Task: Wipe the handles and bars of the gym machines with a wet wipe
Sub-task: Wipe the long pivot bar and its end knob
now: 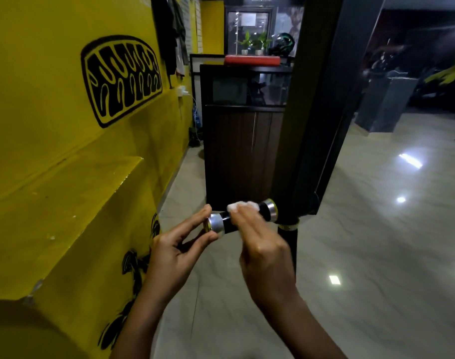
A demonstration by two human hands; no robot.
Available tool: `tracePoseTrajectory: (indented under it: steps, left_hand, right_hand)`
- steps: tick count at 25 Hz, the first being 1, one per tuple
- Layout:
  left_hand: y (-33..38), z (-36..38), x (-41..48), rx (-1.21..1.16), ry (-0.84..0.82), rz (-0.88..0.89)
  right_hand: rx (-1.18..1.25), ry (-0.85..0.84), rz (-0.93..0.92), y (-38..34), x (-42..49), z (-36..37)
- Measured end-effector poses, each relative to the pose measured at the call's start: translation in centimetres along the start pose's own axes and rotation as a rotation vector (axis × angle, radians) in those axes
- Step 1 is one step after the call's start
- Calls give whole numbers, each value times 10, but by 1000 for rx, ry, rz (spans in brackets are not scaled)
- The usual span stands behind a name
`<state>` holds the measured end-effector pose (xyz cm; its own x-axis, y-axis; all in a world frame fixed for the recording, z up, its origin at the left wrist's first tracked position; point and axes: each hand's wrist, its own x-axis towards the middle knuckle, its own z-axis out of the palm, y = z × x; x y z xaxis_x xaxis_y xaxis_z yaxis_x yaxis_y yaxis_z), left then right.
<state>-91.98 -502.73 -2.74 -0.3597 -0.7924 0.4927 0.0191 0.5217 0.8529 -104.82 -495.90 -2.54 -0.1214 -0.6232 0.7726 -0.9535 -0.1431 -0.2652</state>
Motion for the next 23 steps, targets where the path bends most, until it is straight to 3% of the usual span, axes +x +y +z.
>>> tracePoseTrajectory:
  steps: [2, 6, 10, 13, 17, 21, 23]
  left_hand:
    - [-2, -3, -2, -51, -59, -6]
    - [-4, -4, -4, -18, -92, 2]
    - [-8, -6, -6, -10, -47, 20]
    - [-6, -7, -4, 216, 43, 208]
    - [-9, 0, -1, 467, -18, 440]
    - [-15, 5, 0, 517, -3, 467]
    - [-15, 5, 1, 535, -2, 484]
  right_hand:
    - [106, -34, -101, -16, 2, 1]
    - [134, -89, -60, -11, 7, 12]
    - [85, 12, -227, 7, -18, 17]
    - [-18, 63, -315, 19, -36, 16]
    - [10, 185, -160, 26, -32, -1]
    - [-40, -22, -181, 16, -5, 11]
    - [-76, -21, -222, 27, -5, 12]
